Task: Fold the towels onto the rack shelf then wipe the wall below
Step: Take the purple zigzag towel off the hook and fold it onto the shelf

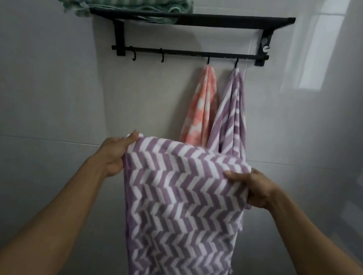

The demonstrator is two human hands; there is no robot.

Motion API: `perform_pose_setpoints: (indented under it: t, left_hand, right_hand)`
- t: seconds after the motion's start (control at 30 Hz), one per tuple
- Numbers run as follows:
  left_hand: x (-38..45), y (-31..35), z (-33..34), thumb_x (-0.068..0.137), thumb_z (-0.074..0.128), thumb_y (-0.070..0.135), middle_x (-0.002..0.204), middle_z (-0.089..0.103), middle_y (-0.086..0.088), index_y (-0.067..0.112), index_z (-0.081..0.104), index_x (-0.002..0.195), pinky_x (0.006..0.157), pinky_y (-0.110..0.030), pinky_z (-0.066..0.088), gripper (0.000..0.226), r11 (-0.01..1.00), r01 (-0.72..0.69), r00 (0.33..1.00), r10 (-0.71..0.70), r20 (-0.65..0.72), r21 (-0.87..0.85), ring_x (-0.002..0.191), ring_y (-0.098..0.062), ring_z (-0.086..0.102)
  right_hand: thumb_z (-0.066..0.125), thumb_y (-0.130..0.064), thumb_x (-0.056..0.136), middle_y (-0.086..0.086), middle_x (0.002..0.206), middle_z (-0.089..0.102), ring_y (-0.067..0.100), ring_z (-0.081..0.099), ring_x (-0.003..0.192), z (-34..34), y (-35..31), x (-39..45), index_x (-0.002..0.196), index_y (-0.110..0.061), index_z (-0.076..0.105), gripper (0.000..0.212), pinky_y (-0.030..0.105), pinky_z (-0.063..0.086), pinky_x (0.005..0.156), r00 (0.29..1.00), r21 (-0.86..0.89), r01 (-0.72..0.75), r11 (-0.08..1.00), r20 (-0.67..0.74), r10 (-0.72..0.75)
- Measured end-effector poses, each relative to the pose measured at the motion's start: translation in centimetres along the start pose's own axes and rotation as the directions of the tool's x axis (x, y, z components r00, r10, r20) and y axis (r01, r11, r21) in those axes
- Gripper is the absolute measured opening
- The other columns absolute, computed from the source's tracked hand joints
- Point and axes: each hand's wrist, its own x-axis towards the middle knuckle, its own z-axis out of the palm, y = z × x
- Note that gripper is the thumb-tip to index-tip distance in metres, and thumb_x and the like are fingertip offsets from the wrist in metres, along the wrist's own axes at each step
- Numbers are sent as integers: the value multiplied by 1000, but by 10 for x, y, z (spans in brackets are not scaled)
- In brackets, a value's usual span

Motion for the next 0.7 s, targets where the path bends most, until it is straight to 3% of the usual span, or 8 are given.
perform_pose_setpoints:
  t: [0.07, 0.17, 0.23, 0.33, 0.43, 0.5, 0.57, 0.7]
  left_hand:
    - [-5, 7, -3, 76, 80, 19, 115, 71, -15, 3, 73, 104, 73, -35, 62, 33, 998, -25, 992, 32, 118, -66, 86, -23, 74]
    - [-17, -8, -7, 47, 99, 29, 109, 74, -18, 1, 71, 109, 70, -37, 62, 74, 984, 8, 984, -39, 172, 179, 91, -30, 74]
    - [-23, -30, -8, 60, 93, 31, 101, 76, -16, 2, 72, 104, 67, -34, 61, 56, 966, 69, 997, -77, 23, 250, 84, -27, 75]
    - [-13, -33, -6, 80, 81, 23, 95, 76, -9, 8, 74, 94, 66, -30, 59, 21, 984, 74, 987, -50, -152, 162, 69, -17, 73]
    - [-1, -11, 1, 85, 75, 16, 98, 76, -7, 10, 76, 95, 71, -32, 62, 12, 998, -15, 999, 13, -39, -54, 77, -16, 73]
    - [-5, -12, 2, 86, 71, 11, 94, 76, -8, 9, 75, 95, 66, -31, 62, 10, 999, -12, 999, 11, 38, 41, 74, -16, 73]
    - [-10, -28, -4, 84, 74, 6, 92, 76, -8, 6, 73, 96, 58, -26, 60, 12, 974, 46, 999, -43, -17, 222, 66, -14, 73]
    - [-2, -22, -1, 89, 70, 4, 73, 76, 0, 6, 71, 92, 54, -19, 56, 4, 990, 39, 996, -29, -80, 136, 58, -8, 70]
  right_hand:
    - [79, -16, 75, 20, 110, 75, 34, 75, 94, 6, -16, 0, 122, 0, 63, 52, 43, 63, 72, 993, 106, 105, 989, -61, -99]
    - [76, -19, 79, 23, 115, 73, 36, 73, 100, 2, -37, 5, 122, 0, 65, 48, 47, 62, 79, 979, 172, 198, 965, -89, -185]
    - [78, -20, 79, 22, 117, 72, 37, 72, 105, -3, -43, 9, 126, 1, 64, 53, 50, 59, 86, 978, 141, 185, 972, -121, -168]
    - [77, -21, 81, 22, 118, 72, 37, 71, 106, -15, -51, 13, 131, 1, 62, 57, 51, 58, 89, 974, 148, 201, 968, -139, -180]
    - [78, -29, 80, 17, 126, 69, 36, 67, 116, -24, -49, 11, 133, -7, 60, 60, 52, 53, 99, 991, 85, 126, 988, -61, -121]
    - [88, -23, 73, 14, 129, 68, 37, 67, 116, -26, -31, 10, 133, -11, 57, 69, 55, 51, 101, 999, -61, 27, 998, -27, -29]
    - [90, -17, 70, 17, 125, 70, 38, 70, 108, -26, -16, 8, 128, -6, 60, 67, 53, 57, 93, 998, -77, 8, 997, -59, -13]
    - [79, -15, 76, 25, 114, 72, 37, 74, 95, -31, -17, 5, 119, 5, 65, 50, 49, 62, 76, 985, 70, 100, 992, -151, -89]
